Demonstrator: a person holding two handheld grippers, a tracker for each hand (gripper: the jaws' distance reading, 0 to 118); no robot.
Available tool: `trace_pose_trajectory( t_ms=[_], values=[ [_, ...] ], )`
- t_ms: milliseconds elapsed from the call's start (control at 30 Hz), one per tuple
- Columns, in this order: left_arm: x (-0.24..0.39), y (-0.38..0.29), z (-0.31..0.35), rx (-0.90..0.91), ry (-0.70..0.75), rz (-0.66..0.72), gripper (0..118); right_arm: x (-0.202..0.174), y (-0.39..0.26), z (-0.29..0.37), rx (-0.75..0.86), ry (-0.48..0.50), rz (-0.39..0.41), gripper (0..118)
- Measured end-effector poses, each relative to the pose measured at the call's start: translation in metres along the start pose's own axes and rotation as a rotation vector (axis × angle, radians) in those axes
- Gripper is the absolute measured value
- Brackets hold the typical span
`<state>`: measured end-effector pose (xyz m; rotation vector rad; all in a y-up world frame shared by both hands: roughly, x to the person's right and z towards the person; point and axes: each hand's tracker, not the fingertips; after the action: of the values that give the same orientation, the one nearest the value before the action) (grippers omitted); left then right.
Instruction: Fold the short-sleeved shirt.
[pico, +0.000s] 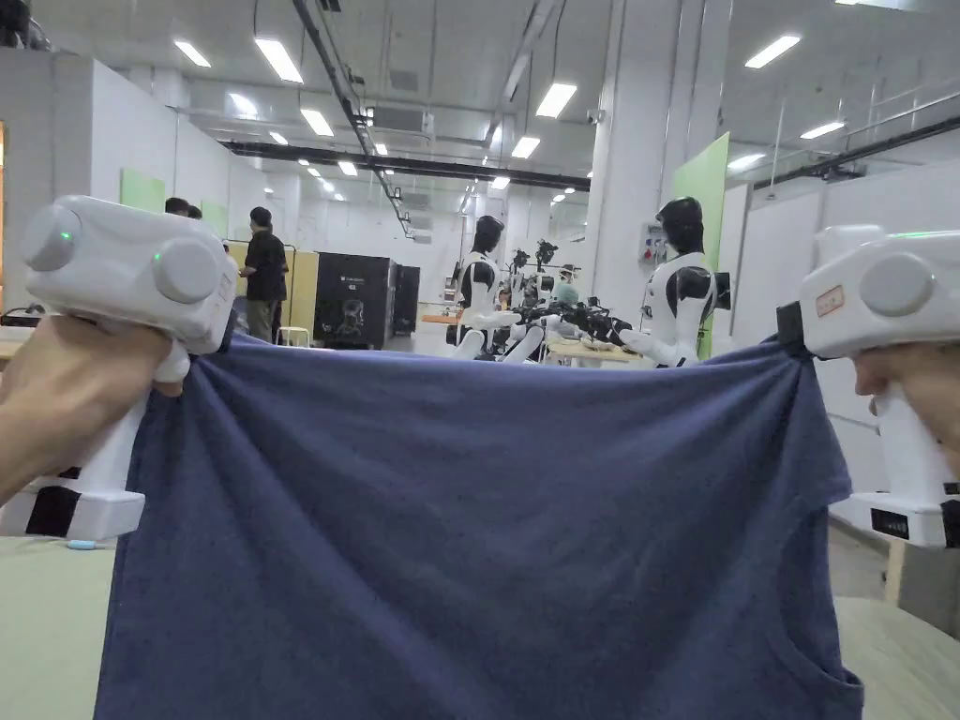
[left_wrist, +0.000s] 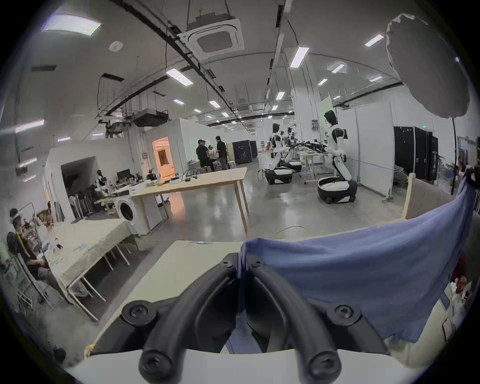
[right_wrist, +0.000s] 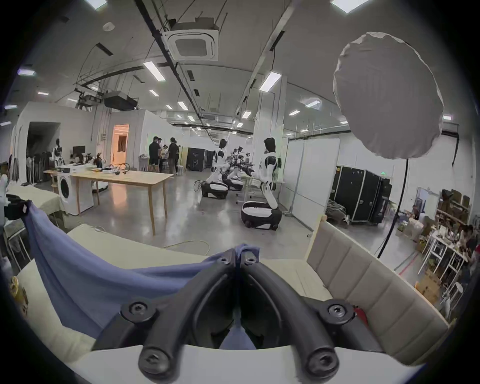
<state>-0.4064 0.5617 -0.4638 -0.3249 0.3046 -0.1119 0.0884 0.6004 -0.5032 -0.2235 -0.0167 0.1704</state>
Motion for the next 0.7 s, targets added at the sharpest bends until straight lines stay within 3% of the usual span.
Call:
trace_pose_trajectory(
  t_ms=[100, 400, 700],
  values=[
    [-0.001, 0.007, -0.019, 0.023, 0.002, 0.059, 2, -0.006, 0.012, -0.024, 0.005, 0.000, -0.010, 3],
    [0.019, 0.002, -0.081, 0.009, 0.036, 0.038, 2, -0.012, 0.012, -0.085, 0.021, -0.001, -0.049, 3],
    [0.057, -0.091, -0.112, -0.101, -0.005, 0.017, 2, -0.012, -0.098, -0.117, -0.122, -0.001, -0.049, 4]
  ],
)
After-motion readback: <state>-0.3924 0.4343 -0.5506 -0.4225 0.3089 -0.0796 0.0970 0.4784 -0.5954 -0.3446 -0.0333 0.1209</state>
